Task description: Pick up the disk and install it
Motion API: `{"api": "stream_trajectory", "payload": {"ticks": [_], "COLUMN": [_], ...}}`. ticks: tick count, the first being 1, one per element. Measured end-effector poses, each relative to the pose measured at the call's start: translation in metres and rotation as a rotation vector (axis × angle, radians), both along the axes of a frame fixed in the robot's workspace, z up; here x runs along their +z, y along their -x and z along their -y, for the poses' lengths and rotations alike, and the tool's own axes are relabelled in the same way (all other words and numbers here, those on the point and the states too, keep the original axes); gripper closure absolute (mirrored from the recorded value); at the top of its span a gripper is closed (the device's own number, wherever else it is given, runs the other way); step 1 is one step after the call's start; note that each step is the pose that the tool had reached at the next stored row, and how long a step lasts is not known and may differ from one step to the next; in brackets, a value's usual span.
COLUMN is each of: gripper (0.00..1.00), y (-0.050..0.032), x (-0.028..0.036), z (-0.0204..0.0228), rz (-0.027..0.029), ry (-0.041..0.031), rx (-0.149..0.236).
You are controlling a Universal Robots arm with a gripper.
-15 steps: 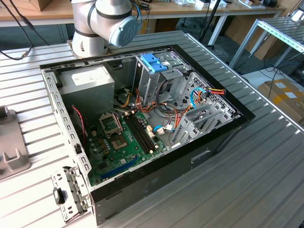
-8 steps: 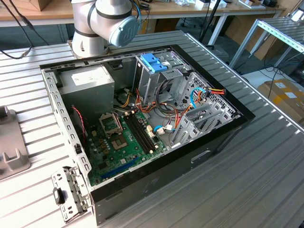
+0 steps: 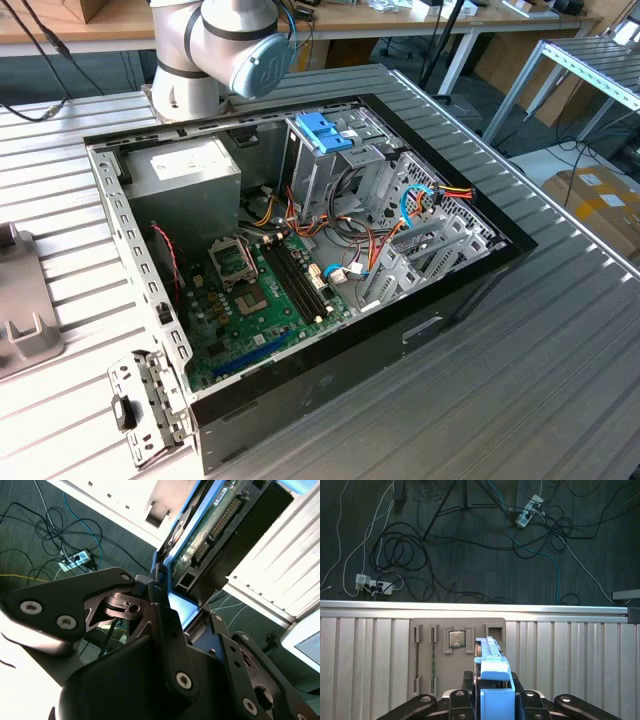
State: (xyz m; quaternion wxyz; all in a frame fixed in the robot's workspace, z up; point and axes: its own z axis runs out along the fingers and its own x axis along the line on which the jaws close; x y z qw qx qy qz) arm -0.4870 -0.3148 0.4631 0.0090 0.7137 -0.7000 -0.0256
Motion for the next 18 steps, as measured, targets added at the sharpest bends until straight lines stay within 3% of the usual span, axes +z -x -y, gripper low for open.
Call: {"api": "stream_trajectory", "payload": {"ticks": [18], "gripper": [0.63], "y": [0.0000], "x": [0.0176], "z": [0.0000], "rz": [0.0001], "ry": [0.0000], "rx": [0.000]}}
